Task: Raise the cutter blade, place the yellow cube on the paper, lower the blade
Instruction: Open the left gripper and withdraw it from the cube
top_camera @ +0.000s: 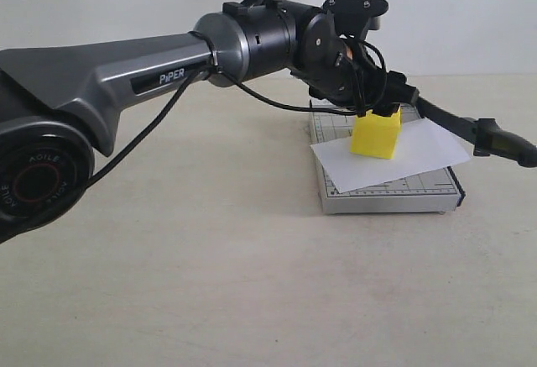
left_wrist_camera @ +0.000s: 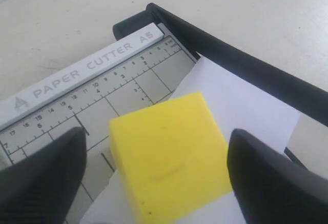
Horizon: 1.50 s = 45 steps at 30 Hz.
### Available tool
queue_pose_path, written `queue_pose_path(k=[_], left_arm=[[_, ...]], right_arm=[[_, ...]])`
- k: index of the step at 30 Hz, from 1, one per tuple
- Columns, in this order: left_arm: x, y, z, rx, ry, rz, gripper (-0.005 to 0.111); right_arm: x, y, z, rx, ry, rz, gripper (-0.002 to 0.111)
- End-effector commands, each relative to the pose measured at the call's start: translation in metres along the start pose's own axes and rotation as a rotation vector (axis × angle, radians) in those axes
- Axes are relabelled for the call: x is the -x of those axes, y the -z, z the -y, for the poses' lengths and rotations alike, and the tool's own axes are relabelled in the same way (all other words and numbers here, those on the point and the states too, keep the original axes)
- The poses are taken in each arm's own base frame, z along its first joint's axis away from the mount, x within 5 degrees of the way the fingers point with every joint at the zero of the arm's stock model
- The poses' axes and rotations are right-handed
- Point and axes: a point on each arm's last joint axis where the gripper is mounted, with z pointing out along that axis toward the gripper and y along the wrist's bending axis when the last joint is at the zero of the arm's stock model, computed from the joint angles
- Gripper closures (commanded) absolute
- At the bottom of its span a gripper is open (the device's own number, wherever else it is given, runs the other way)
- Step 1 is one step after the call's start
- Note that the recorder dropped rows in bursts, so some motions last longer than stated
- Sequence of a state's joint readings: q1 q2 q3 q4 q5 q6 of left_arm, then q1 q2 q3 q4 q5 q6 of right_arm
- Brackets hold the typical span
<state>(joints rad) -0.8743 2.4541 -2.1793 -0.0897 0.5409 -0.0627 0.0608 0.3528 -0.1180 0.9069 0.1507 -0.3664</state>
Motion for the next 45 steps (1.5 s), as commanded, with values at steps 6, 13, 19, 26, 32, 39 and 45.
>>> queue_pose_path(k=[6,13,19,26,32,39,45], left_arm=[[0.014,0.015,0.007,-0.014,-0.026,0.042,0.034],[0.040,0.062,0.008,-0.010,-0.033,0.046,0.046],[0.068,0.115,-0.014,0.023,-0.014,0.082,0.082],[0.088,0.184,-0.042,0.082,-0.014,0.093,0.102],[0.087,0.232,-0.048,0.120,-0.015,0.166,0.102],[0.045,0.281,-0.043,0.137,-0.014,0.272,0.102],[-0.020,0.335,-0.038,0.117,0.041,0.479,0.102]], right_arm=[[0.000,0.000,0.000,0.001,0.008,0.002,0.108],[0.000,0.000,0.000,0.001,0.008,0.002,0.108],[0.000,0.000,0.000,-0.001,0.008,0.008,0.108],[0.000,0.000,0.000,0.000,0.008,0.005,0.108],[0.000,0.000,0.000,0.000,0.011,0.004,0.108],[0.000,0.000,0.000,0.000,0.073,0.002,0.108],[-0.001,0.000,0.000,0.003,0.074,-0.005,0.108]])
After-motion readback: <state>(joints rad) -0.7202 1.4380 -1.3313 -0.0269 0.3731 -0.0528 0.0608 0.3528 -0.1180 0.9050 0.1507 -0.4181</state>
